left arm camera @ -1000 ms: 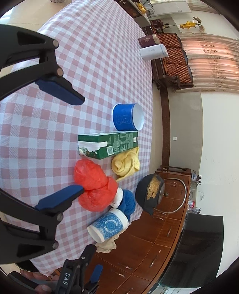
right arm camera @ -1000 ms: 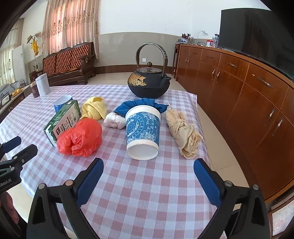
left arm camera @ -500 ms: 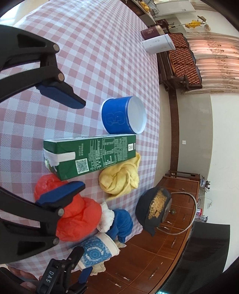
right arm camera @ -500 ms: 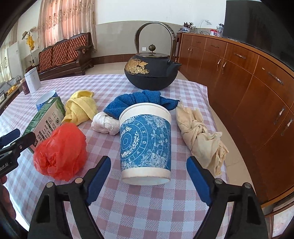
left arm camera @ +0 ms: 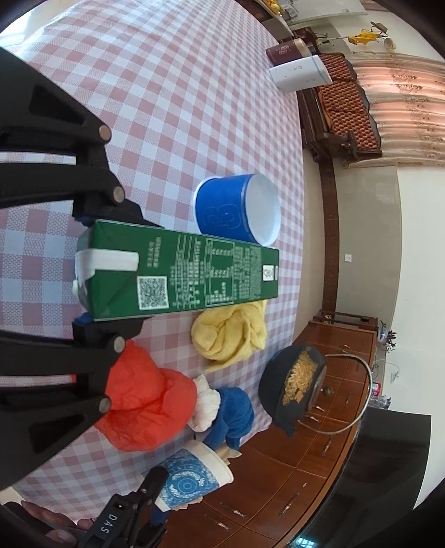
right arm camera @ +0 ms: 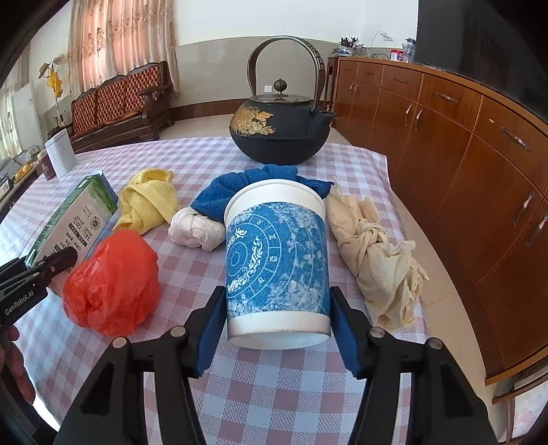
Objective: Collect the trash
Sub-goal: 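Grasp blue-white paper cup with right gripper while left gripper grasps green carton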
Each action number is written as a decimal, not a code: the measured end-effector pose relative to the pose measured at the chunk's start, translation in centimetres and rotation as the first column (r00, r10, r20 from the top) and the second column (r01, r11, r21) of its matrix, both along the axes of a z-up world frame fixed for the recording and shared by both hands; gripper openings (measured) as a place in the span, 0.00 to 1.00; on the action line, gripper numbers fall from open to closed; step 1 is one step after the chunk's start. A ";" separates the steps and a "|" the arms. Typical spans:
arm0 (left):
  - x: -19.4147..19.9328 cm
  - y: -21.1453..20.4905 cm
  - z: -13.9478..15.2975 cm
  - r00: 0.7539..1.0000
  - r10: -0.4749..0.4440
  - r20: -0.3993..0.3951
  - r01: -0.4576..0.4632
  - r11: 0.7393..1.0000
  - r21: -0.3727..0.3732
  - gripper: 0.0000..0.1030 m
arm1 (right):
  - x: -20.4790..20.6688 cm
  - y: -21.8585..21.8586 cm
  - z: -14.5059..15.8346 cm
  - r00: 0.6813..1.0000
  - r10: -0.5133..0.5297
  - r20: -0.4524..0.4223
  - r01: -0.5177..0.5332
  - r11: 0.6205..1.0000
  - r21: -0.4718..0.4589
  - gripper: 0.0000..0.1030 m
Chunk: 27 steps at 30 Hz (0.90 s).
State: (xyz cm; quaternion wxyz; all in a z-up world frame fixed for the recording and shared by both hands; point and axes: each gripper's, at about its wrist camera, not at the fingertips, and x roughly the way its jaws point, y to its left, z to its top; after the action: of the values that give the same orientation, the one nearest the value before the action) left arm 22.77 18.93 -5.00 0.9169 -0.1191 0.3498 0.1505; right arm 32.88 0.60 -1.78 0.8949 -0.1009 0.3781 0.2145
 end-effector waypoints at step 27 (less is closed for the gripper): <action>-8.3 -9.4 4.4 0.980 -0.177 0.094 0.176 0.984 0.021 0.37 | -10.5 -10.1 6.7 0.985 -0.101 0.143 0.089 0.992 0.090 0.59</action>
State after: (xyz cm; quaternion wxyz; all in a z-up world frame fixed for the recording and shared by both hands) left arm 14.52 9.49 -0.59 0.9431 -0.0886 0.3139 0.0649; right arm 22.37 -9.51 4.94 0.9330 -0.0608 0.3061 0.1790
